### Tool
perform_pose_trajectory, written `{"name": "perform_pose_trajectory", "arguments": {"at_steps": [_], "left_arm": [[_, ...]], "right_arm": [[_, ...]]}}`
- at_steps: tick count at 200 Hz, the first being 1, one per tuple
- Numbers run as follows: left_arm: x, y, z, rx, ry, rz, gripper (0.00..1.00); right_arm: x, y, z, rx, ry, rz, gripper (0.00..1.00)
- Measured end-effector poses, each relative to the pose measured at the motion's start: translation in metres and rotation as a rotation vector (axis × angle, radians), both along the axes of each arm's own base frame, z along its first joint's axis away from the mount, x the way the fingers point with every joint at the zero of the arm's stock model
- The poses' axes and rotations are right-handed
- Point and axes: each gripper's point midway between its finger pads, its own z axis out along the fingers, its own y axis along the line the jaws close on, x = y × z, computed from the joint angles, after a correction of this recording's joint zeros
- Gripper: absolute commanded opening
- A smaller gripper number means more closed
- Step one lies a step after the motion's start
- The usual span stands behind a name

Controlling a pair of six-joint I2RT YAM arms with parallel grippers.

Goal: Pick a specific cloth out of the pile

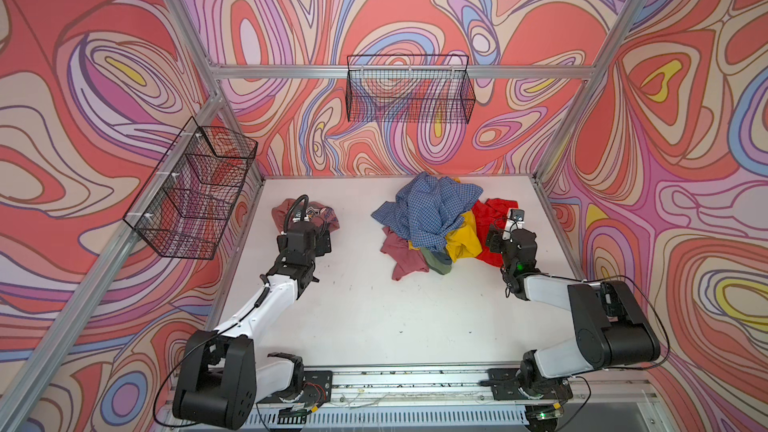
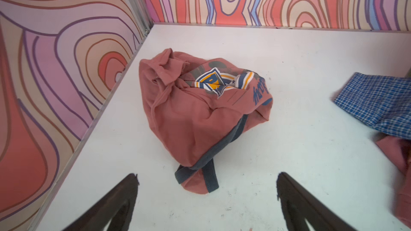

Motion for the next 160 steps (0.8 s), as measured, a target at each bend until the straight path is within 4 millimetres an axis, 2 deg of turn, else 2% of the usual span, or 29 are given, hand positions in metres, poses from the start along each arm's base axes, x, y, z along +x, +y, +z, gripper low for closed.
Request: {"name": "perform_pose_trajectory", "arguments": {"at_steps": [19,48,63,94,120,138,145,160], "left_arm": [[-0.009,0.008,-0.007,0.022,-0.005,0.032,1.00],[-0.015,0.015,-0.009,0.053,-0.038,0.060,1.00],[-0.019,0.019,-0.017,0.072,-0.070,0.064,1.00],[-0.030,0.026,-0.047,0.094,-0.074,0.076,1.00],[-0.021,0.026,-0.048,0.096,-0.107,0.082,1.00],[-0.014,0.025,-0.045,0.102,-0.151,0.079,1.00],[-0.013,0.025,-0.046,0.103,-0.163,0.079,1.00],[-0.011,0.026,-0.051,0.110,-0.173,0.077,1.00]], "right_arm": [[-0.003,0.000,0.002,0.001,-0.029,0.000,0.85],[-0.018,-0.005,-0.016,-0.005,-0.009,-0.019,0.85],[-0.016,-0.005,-0.020,-0.007,-0.005,-0.022,0.83],[-0.007,-0.004,-0.031,-0.007,-0.008,-0.023,0.81],[-0.005,-0.001,-0.043,-0.010,-0.017,-0.004,0.80],[-0.009,0.001,-0.049,-0.011,-0.015,0.010,0.86],[-0.009,0.002,-0.048,-0.011,-0.019,0.016,0.98],[-0.007,0.004,-0.044,-0.015,-0.033,0.029,0.98]]}}
